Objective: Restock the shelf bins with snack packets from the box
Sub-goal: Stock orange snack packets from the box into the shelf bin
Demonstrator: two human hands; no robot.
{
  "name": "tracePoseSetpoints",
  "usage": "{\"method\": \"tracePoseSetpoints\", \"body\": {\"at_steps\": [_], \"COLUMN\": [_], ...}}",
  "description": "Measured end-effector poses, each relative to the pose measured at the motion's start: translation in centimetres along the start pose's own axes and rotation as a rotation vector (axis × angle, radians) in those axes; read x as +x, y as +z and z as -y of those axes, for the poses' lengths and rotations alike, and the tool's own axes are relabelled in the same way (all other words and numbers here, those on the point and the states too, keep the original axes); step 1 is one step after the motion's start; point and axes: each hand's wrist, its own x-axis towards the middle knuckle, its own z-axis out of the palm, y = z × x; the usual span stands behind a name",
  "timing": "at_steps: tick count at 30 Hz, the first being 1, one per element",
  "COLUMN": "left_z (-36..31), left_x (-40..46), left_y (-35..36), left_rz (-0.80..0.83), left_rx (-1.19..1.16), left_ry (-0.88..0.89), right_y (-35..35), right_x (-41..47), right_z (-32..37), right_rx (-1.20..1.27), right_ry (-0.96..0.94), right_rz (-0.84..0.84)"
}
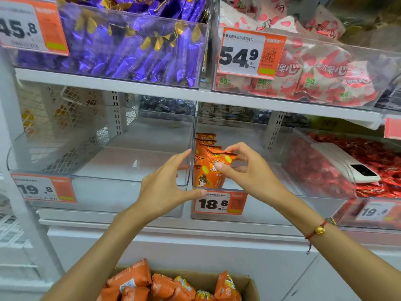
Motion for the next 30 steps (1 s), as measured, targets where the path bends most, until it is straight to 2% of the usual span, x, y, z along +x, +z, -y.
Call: {"method": "tracePoseSetpoints", "body": {"at_steps": [6, 11, 18, 22, 26, 30], "left_z": [0.0, 0.1, 0.0, 0.1, 0.2, 0.6], "left_x": [-0.1, 0.0, -0.2, -0.1, 0.0, -0.1], "left_y": [0.1, 0.2, 0.1, 0.1, 0.1, 0.4], "left_rz": [-0.008, -0.014, -0.022, -0.028, -0.019, -0.037], "left_rx": [0.009, 0.019, -0.001, -0.008, 0.002, -0.025], "left_ry": [0.001, 0.015, 0.031, 0.04, 0.043, 0.196], "right_y": [0.9, 1.1, 2.4, 1.3, 0.8, -0.5], "right_x": [0.4, 0.5, -1.3, 0.5, 0.5, -0.5], "right_z": [0.8, 0.9, 0.7, 1.0, 0.4, -0.4], "right_rx": [-0.281, -0.258, -0.339, -0.296, -0.304, -0.266], "right_ry": [-0.069, -0.065, -0.171, -0.047, -0.068, -0.091], "right_rz": [0.082, 0.052, -0.041, 0.08, 0.175, 0.29]}}
